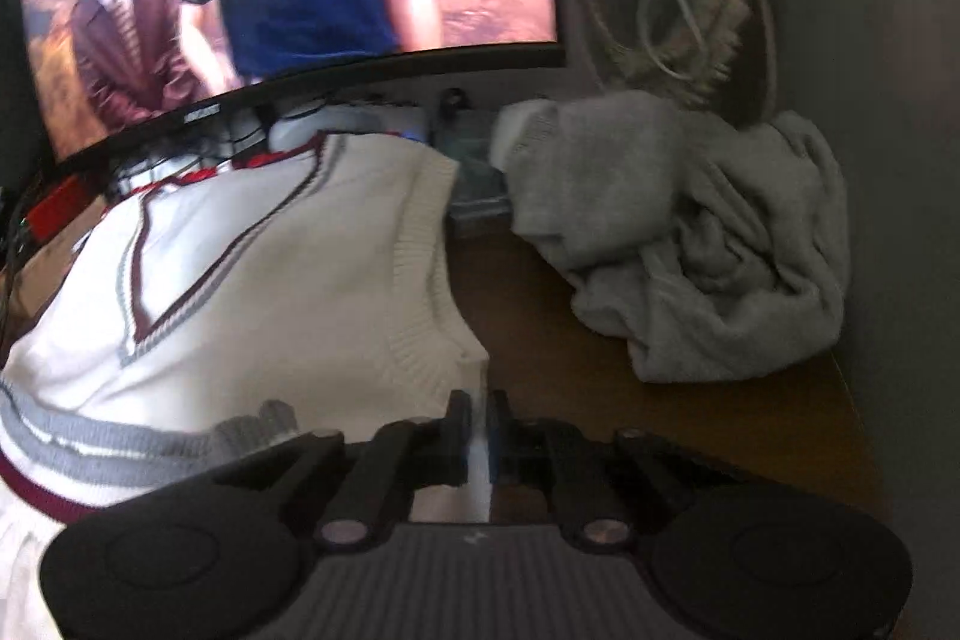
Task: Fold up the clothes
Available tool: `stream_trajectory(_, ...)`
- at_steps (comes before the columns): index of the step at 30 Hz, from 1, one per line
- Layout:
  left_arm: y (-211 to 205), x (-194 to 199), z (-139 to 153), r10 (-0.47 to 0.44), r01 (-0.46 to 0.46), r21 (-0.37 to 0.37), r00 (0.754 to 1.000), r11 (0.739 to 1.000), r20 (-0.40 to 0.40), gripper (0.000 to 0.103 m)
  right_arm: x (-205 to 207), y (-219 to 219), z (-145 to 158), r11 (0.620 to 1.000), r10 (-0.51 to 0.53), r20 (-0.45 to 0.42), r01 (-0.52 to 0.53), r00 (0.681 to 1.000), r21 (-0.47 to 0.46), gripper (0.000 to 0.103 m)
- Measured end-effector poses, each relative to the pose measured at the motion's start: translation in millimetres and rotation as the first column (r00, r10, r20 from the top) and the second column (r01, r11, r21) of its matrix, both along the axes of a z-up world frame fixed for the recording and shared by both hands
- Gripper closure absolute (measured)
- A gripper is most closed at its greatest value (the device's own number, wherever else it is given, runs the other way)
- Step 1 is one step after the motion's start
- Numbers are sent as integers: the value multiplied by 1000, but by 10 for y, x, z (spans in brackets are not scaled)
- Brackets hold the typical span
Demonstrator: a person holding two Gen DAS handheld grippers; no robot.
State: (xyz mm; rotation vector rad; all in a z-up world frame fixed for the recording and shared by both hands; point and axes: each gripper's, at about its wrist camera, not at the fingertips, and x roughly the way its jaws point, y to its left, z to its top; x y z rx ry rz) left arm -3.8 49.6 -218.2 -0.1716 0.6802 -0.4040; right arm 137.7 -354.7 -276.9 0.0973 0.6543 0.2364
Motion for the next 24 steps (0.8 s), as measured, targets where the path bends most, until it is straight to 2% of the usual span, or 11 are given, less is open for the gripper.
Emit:
stream_trajectory(2, 40, -43, -33, 21, -21, 10, 1000, 1000, -10, 75, -81, -17, 34, 997, -72, 46, 72, 996, -9, 77)
stream_trajectory(4, 79, -85, -67, 41, -41, 21, 999, 999, -19, 72, -266, -42, 89, 993, -118, 92, 119, 989, -5, 73)
stream_trajectory(8, 159, -171, -134, 83, -81, 42, 996, 996, -37, 68, -669, -71, 110, 996, -35, 129, 23, 991, 87, 70)
stream_trajectory(10, 198, -213, -167, 104, -101, 53, 994, 993, -45, 67, -816, -40, 96, 998, 12, 131, -21, 991, 67, 57)
stream_trajectory(11, 218, -235, -184, 114, -111, 58, 992, 992, -50, 65, -888, -23, 88, 998, 35, 131, -43, 991, 55, 56)
stream_trajectory(15, 296, -319, -250, 156, -150, 80, 986, 985, -64, 66, -1083, 55, 23, 993, 108, 105, -111, 989, 26, 56)
stream_trajectory(16, 289, -330, -268, 160, -156, 75, 986, 985, -45, 74, -1120, 75, -1, 992, 120, 96, -123, 988, 19, 56)
stream_trajectory(17, 298, -345, -298, 163, -161, 62, 986, 985, -38, 100, -1145, 99, -35, 992, 125, 83, -126, 989, 6, 57)
stream_trajectory(19, 268, -338, -331, 169, -167, 57, 985, 984, -25, 99, -1168, 140, -108, 993, 116, 62, -115, 991, -19, 72)
stream_trajectory(22, 235, -333, -341, 164, -164, 79, 986, 983, 1, 99, -1235, 129, -90, 995, 101, 38, -102, 994, 16, 85)
stream_trajectory(24, 288, -307, -330, 161, -161, 85, 987, 983, -2, 99, -1316, 97, -68, 993, 111, 9, -111, 994, 48, 87)
